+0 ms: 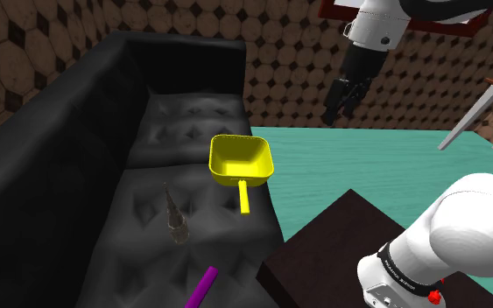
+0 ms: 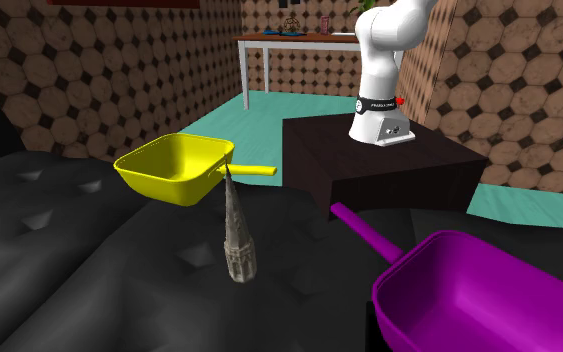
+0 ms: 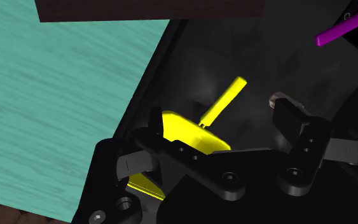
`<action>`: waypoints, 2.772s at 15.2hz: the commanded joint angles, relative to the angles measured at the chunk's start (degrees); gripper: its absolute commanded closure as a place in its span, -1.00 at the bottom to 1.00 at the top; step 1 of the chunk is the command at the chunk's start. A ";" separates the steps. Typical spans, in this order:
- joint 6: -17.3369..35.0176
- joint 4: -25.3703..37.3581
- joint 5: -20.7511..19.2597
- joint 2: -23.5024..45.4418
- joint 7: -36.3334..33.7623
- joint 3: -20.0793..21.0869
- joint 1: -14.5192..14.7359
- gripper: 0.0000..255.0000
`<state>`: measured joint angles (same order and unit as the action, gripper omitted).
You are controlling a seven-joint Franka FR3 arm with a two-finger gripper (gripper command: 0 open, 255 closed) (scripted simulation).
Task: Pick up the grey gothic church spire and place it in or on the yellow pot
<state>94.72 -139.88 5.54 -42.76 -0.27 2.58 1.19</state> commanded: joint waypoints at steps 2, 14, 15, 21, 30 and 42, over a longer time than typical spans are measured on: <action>2.40 -1.49 0.31 0.08 -0.04 0.85 0.57 -1.00; 33.76 -13.43 2.43 9.86 -1.88 12.33 6.72 -1.00; 36.56 -13.86 2.23 11.46 -2.27 13.44 6.97 -1.00; 53.20 -14.39 -2.80 23.26 -7.19 21.19 5.98 -1.00; 67.04 -5.01 -52.49 48.20 -45.13 34.85 -6.50 -1.00; 59.25 18.15 -97.02 76.22 -76.77 21.98 13.08 -1.00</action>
<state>154.17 -122.92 -89.43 31.99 -75.92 25.18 13.68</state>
